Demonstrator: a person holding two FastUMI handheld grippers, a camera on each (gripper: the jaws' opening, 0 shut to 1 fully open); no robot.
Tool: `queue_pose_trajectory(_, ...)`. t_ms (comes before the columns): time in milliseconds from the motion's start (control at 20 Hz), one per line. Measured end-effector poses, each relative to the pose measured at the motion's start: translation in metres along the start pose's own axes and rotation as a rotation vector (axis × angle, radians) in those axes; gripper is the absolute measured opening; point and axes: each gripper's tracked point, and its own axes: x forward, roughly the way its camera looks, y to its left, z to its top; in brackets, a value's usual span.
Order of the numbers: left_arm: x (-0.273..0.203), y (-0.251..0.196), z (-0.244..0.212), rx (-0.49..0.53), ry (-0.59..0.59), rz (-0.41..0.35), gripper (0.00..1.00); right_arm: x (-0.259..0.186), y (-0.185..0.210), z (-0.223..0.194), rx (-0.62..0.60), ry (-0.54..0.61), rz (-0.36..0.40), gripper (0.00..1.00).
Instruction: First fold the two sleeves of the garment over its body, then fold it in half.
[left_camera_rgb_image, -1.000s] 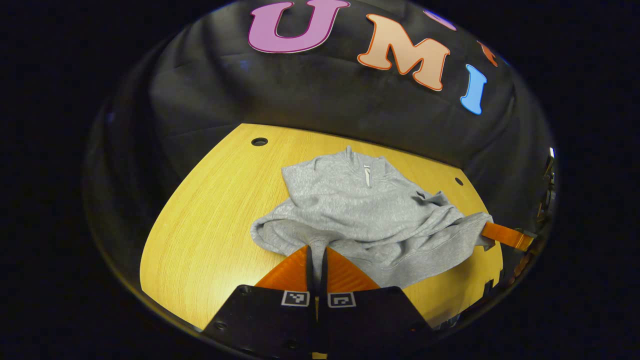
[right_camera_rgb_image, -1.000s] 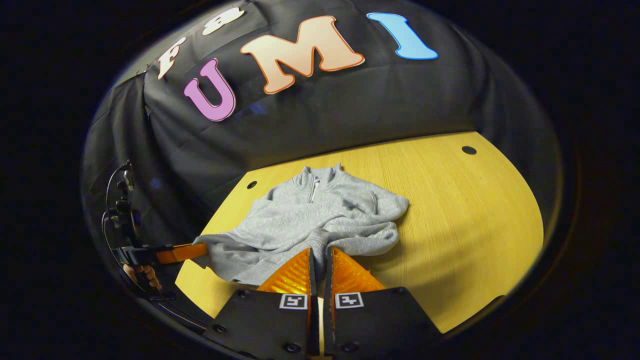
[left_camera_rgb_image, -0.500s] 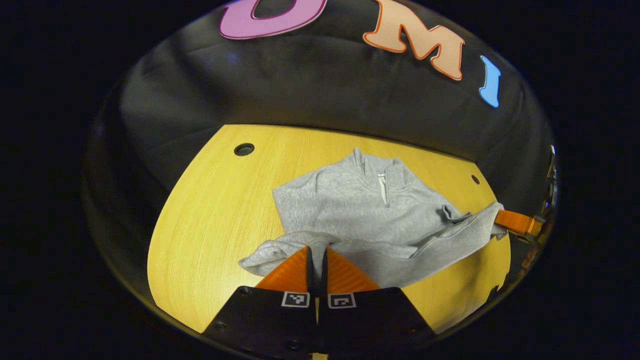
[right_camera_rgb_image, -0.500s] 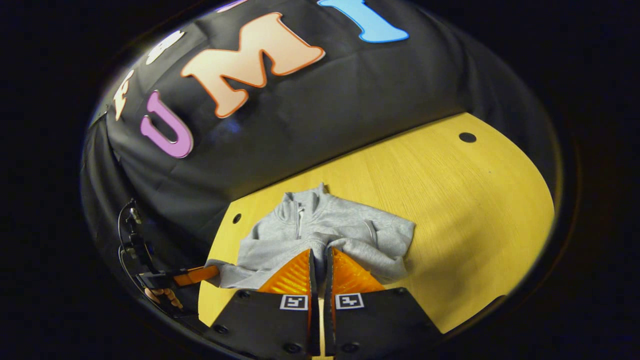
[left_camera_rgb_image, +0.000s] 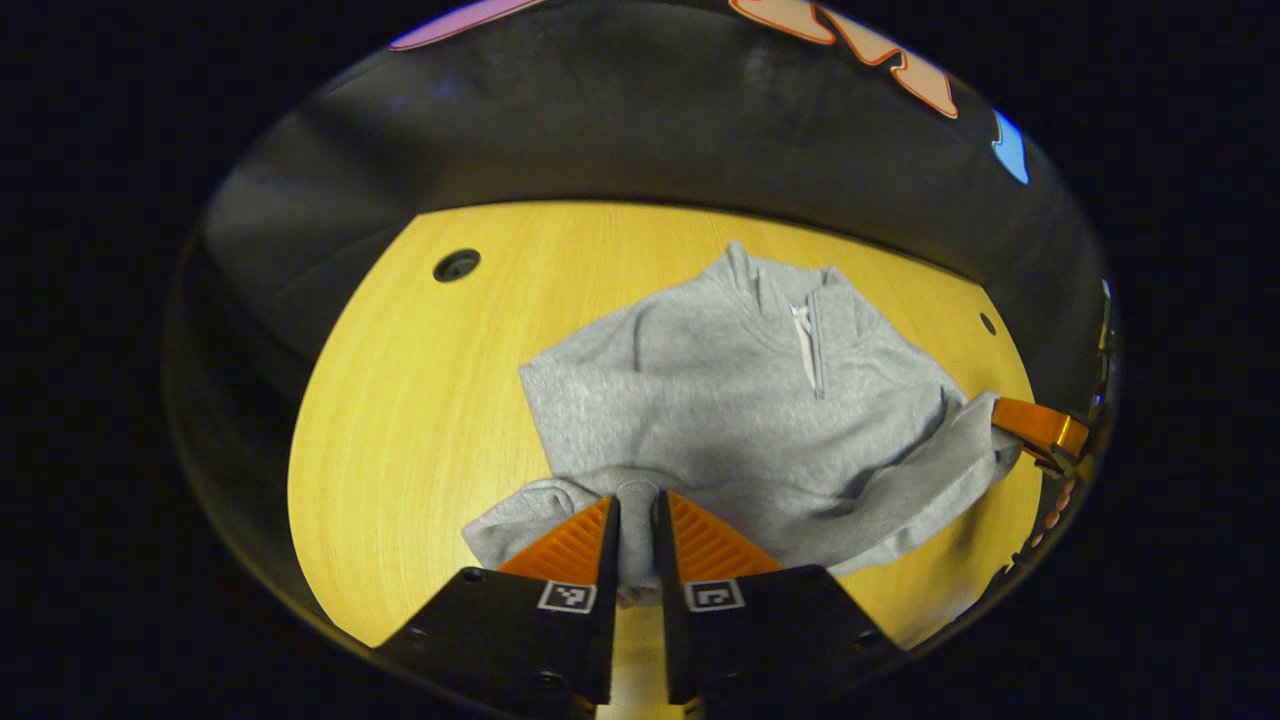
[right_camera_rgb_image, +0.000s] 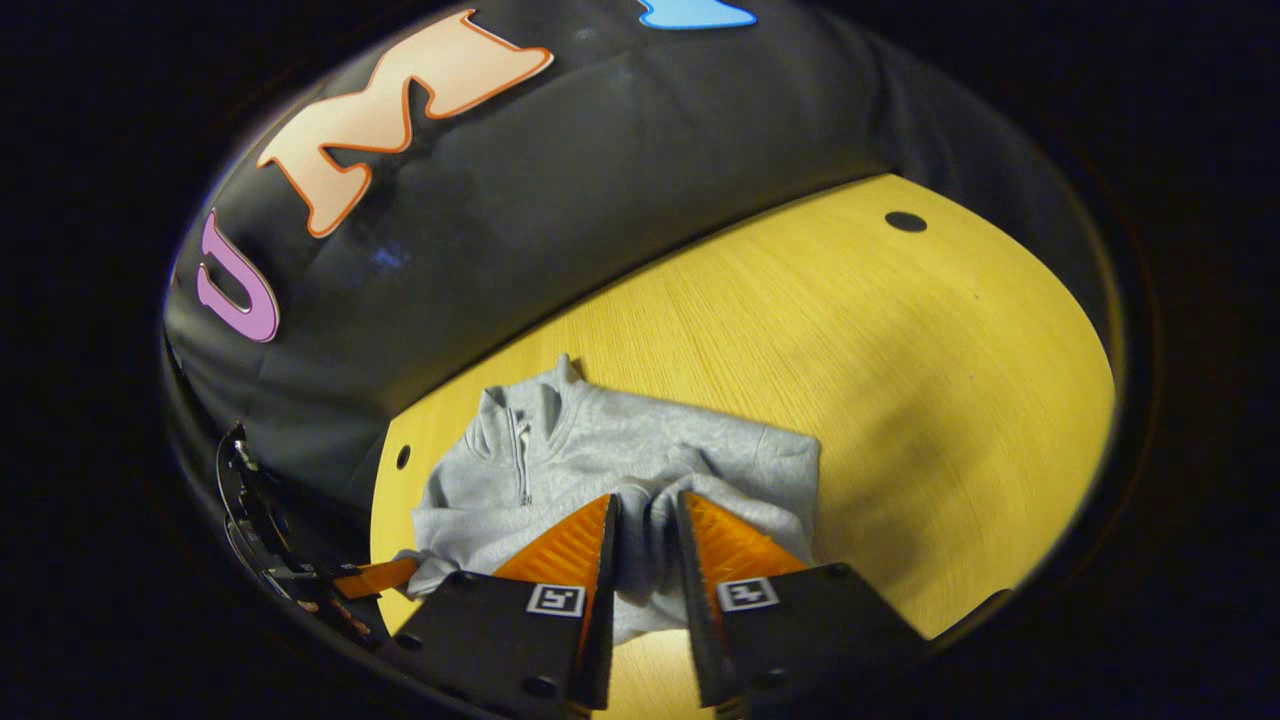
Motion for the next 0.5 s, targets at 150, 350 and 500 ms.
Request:
queue_pose_trajectory(150, -0.030, 0.009, 0.064, 0.027, -0.253, 0.071, 0.78, -0.021, 0.000, 0.036, -0.065, -0.147, 0.003, 1.00)
queue_pose_trajectory(350, -0.067, -0.006, 0.094, 0.089, -0.391, 0.094, 0.95, -0.055, -0.005, 0.056, -0.138, -0.234, 0.007, 0.98)
queue_pose_trajectory(500, -0.110, -0.017, 0.095, 0.005, -0.480, 0.101, 0.96, -0.099, 0.008, 0.077, -0.262, -0.380, 0.055, 0.98)
